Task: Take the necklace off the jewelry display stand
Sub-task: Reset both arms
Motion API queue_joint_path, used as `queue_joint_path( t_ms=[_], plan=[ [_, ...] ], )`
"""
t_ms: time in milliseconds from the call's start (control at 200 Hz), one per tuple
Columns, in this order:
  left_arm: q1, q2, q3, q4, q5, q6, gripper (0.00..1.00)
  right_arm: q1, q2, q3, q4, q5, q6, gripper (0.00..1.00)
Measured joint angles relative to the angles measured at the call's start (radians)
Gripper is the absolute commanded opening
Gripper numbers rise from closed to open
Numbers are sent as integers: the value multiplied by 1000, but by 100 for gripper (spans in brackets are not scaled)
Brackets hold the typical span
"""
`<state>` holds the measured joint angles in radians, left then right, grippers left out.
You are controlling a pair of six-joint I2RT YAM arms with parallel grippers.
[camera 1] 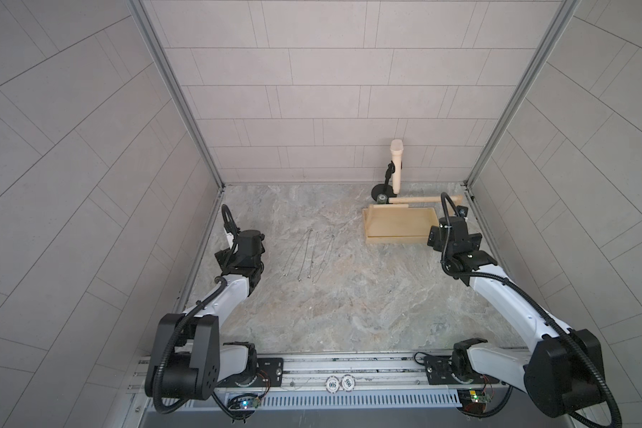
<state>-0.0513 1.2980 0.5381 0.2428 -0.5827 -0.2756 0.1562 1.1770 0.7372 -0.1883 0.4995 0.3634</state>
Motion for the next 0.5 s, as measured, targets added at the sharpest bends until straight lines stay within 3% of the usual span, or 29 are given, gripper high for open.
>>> queue_joint_path(
  t_ms=[230,500],
  plan=[
    [17,121,-35,142,-15,65,100,3,101,-222,240,108,-26,100],
    [38,149,-32,247,116,112,100,19,149,-290,568,172,-34,100]
  ],
)
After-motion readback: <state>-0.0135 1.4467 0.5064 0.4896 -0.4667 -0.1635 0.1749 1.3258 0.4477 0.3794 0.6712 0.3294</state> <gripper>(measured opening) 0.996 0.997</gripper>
